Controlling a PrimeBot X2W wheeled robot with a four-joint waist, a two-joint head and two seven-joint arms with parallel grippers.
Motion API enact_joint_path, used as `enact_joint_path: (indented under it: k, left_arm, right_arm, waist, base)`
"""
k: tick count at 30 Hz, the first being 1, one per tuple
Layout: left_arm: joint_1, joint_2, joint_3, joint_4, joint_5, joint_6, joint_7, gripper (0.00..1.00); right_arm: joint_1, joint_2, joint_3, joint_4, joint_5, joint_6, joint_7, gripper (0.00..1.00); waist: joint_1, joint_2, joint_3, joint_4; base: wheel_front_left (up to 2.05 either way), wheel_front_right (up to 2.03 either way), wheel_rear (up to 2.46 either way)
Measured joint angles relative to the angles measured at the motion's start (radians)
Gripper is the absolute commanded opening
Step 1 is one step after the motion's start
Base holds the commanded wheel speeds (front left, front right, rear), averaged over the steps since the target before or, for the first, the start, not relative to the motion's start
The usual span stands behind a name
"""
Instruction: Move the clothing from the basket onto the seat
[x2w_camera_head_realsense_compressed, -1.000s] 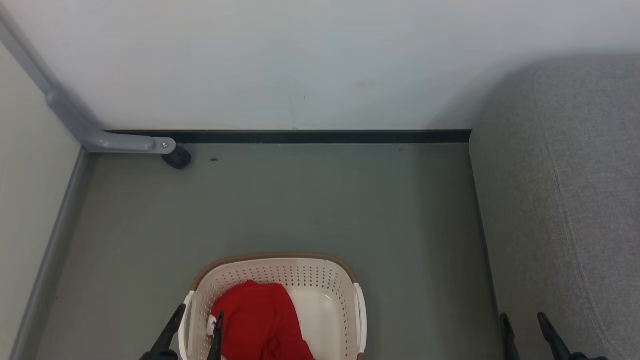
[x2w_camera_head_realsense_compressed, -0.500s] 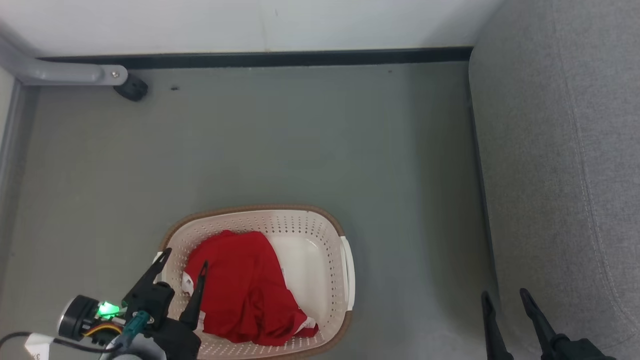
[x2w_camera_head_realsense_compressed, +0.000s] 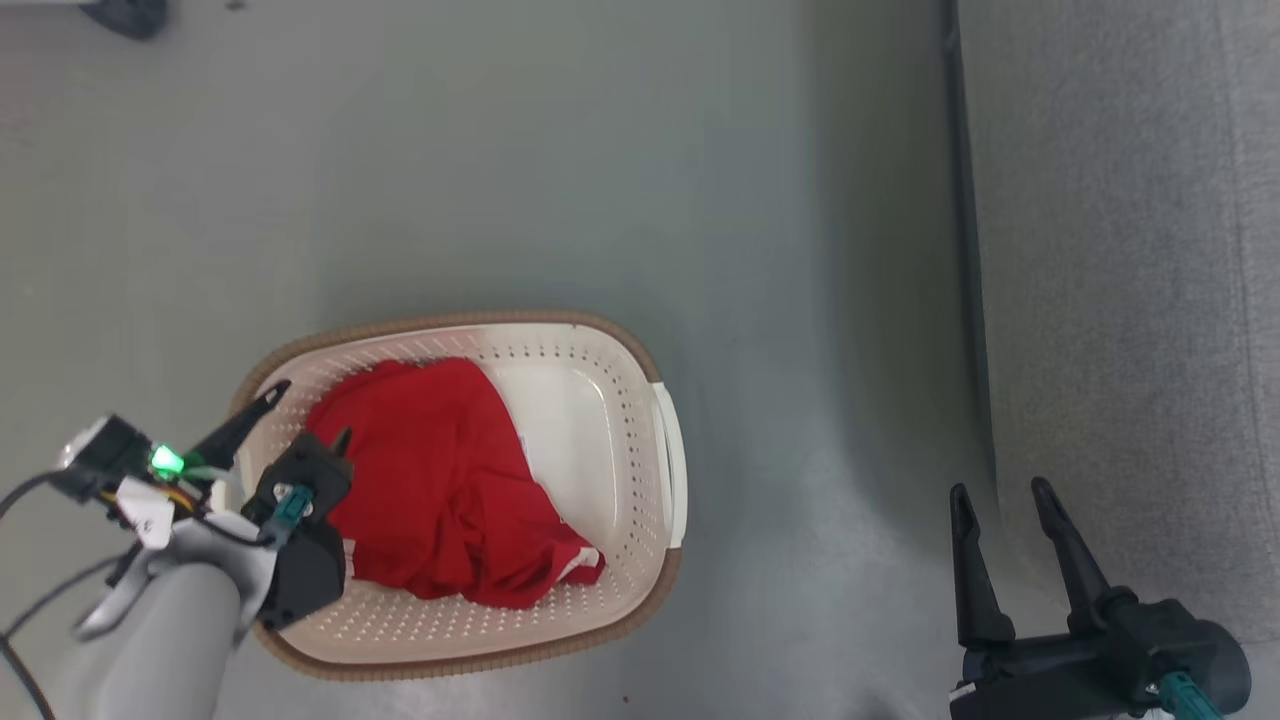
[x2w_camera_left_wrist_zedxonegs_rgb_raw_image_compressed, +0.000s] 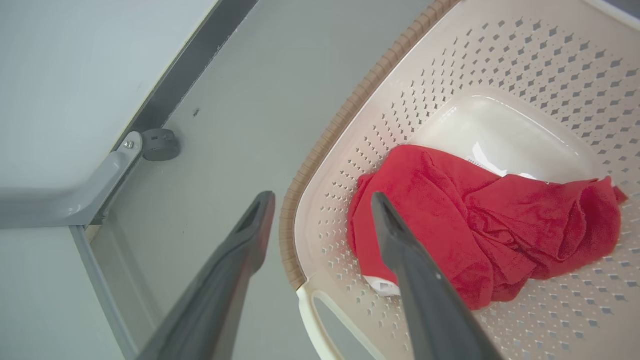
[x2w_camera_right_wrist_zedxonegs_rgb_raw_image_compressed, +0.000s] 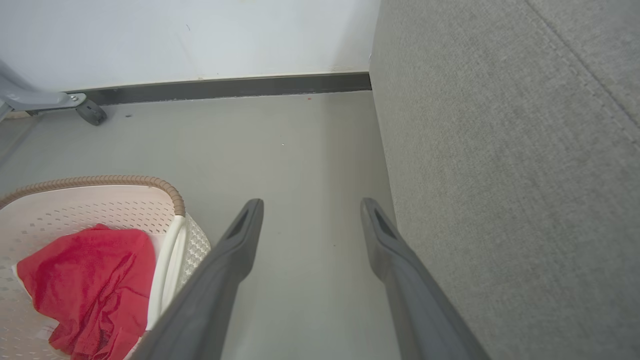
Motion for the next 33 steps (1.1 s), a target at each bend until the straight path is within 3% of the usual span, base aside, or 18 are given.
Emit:
enact_joint_path:
  k: [9, 25, 33]
  left_arm:
    - [-0.173, 0.047, -0.137, 0.086, 0.140, -0.007, 0.048, 1.00]
    - [-0.346, 0.024, -0.312, 0.276, 0.251, -0.007, 0.102, 1.00]
    - [-0.397, -0.025, -0.322, 0.363, 0.255, -0.007, 0.161, 1.00]
  right_arm:
    - [-0.060, 0.013, -0.009, -0.025, -0.003, -0.009, 0.000, 1.00]
    - [-0.086, 0.023, -0.020, -0.025, -0.022, -0.018, 0.000, 1.00]
    - [-0.100, 0.030, 0.000, -0.035, -0.028, -0.018, 0.000, 1.00]
  waist:
    - [-0.0001, 0.0000, 0.136, -0.020]
    - [-0.0002, -0.0001, 0.277, -0.033]
    - [-0.0002, -0.0001, 0.304, -0.041]
  base:
    - [0.00, 0.00, 0.00]
    - [0.00, 0.00, 0.00]
    - [0.00, 0.00, 0.00]
